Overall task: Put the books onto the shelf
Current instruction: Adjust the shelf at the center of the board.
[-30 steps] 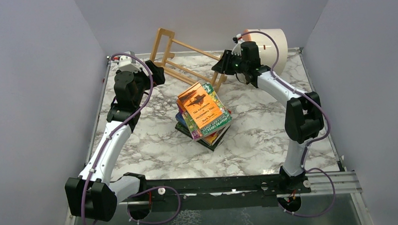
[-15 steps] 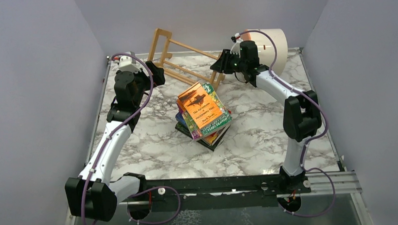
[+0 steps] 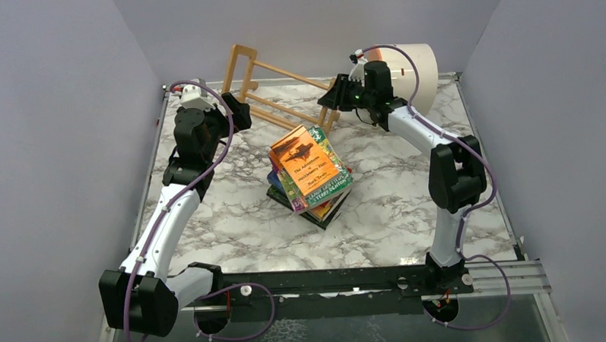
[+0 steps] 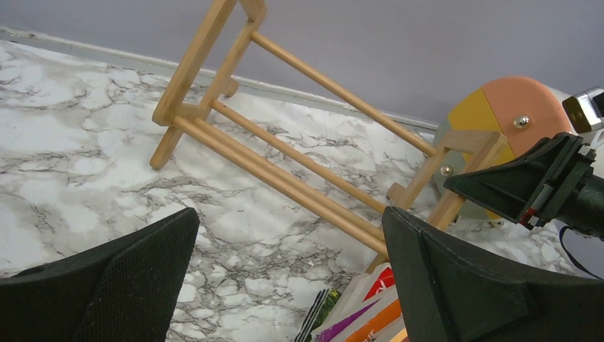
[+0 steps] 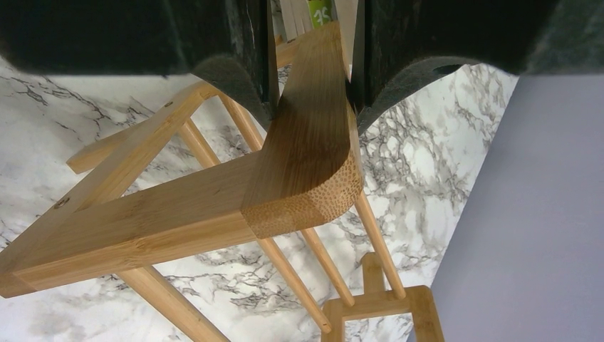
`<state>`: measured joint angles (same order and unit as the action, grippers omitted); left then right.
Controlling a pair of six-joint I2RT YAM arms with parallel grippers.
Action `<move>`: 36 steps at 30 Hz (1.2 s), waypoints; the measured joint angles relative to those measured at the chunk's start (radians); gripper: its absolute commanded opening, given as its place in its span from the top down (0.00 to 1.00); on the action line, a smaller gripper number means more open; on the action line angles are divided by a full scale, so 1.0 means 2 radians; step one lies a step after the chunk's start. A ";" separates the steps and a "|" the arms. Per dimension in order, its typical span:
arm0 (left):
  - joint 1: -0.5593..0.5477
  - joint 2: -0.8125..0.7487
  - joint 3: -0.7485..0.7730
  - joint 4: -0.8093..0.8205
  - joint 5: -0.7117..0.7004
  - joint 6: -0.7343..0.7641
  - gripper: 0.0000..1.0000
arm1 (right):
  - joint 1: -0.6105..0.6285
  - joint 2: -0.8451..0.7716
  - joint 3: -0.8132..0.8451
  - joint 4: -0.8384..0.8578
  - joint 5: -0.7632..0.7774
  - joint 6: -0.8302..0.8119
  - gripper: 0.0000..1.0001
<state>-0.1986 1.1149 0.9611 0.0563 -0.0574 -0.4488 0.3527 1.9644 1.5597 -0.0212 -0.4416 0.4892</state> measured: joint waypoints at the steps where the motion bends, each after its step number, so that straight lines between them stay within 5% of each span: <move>1: 0.000 0.000 0.000 0.000 0.000 0.000 0.01 | 0.000 0.001 0.001 0.000 0.000 0.000 0.74; 36: 0.000 0.000 0.000 -0.004 -0.002 0.003 0.01 | 0.015 0.010 0.000 0.024 0.035 0.046 0.78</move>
<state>-0.1986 1.1149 0.9611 0.0486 -0.0616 -0.4423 0.3820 1.9839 1.5600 0.0273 -0.3706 0.5812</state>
